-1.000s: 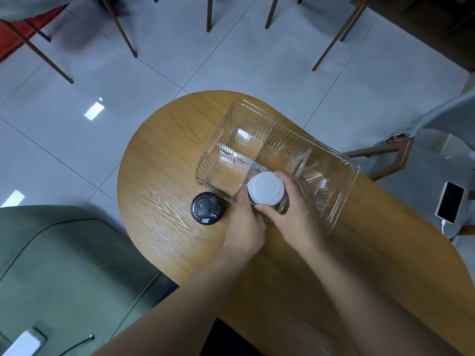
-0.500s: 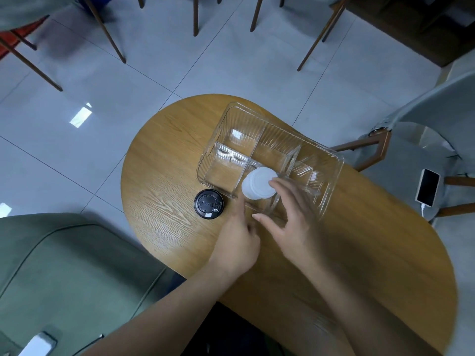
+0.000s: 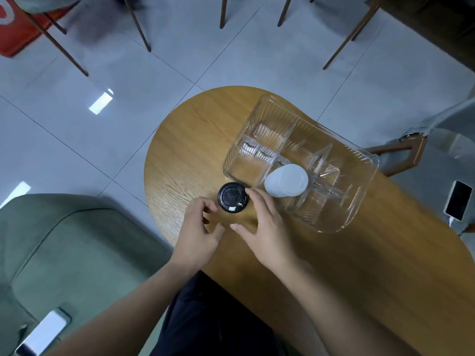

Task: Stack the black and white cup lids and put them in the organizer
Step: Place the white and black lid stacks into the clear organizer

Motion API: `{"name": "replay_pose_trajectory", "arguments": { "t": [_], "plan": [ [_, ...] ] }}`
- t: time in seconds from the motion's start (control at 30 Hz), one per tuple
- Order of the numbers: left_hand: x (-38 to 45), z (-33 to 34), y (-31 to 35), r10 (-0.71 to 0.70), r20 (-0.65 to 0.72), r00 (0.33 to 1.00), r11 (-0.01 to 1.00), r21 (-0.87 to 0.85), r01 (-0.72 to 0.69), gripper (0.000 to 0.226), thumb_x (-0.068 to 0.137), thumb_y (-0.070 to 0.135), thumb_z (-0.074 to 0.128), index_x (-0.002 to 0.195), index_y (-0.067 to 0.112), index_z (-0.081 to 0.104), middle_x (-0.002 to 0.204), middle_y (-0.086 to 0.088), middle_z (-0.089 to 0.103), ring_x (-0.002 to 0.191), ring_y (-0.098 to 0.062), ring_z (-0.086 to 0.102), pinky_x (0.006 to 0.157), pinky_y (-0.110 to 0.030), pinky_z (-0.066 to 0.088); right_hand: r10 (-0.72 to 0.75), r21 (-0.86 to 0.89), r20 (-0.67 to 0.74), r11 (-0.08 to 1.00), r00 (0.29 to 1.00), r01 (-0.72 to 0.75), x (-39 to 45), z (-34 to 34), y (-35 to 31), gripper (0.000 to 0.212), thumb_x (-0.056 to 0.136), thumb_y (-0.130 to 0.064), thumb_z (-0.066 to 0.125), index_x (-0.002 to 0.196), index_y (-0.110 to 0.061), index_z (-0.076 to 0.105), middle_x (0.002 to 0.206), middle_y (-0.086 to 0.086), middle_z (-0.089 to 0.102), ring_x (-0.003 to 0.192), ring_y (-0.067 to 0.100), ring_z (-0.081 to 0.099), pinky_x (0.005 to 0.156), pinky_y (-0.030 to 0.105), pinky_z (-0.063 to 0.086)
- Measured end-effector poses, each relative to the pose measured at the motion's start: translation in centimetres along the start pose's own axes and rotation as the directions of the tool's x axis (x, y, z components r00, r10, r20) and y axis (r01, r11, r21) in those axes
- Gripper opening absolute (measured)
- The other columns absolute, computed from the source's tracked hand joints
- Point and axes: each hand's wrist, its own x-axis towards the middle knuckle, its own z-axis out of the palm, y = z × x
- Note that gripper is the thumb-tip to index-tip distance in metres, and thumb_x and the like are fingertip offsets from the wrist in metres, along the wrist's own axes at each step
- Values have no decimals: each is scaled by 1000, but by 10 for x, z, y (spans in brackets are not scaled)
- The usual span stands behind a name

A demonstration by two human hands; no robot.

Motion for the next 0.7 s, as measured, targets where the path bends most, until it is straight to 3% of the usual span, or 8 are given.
{"name": "replay_pose_trajectory", "arguments": {
  "t": [0.13,0.23,0.37,0.5,0.7],
  "plan": [
    [19,7,-23,-2,-22,1000,999,52,4,57,84,4,79,126,31,52,126,7,53,115,-15,53,96,-34,50,4,-50,-3,999,1000,-4,13,13,3,96,89,-41,90,167,-23,35,170,-4,36,159,15,38,128,31,38],
    [35,12,-40,9,0,1000,991,132,-9,76,84,10,86,148,28,49,141,9,52,131,-12,49,114,-35,46,11,-94,3,995,1000,-10,21,18,4,102,89,-44,89,170,-26,28,172,-3,33,162,18,32,129,30,36],
    [54,21,-64,53,41,998,943,327,-64,99,79,52,88,164,27,43,153,5,54,142,-20,44,123,-43,34,-22,-150,-22,989,1000,18,24,24,5,101,88,-43,90,168,-23,32,169,-1,36,160,21,35,128,34,38],
    [64,30,-76,99,-2,995,916,391,-91,90,81,60,83,160,30,51,145,6,53,135,-24,44,117,-51,37,-61,-205,-50,977,997,50,26,29,5,95,90,-45,87,166,-21,35,166,0,40,156,22,40,126,37,42],
    [76,42,-77,124,-50,991,887,453,-88,80,85,52,87,156,35,54,140,5,48,131,-24,41,113,-46,33,-79,-227,-57,972,995,64,29,34,6,78,101,-46,75,165,-22,38,163,-1,44,150,20,47,121,40,46]
  ]
}}
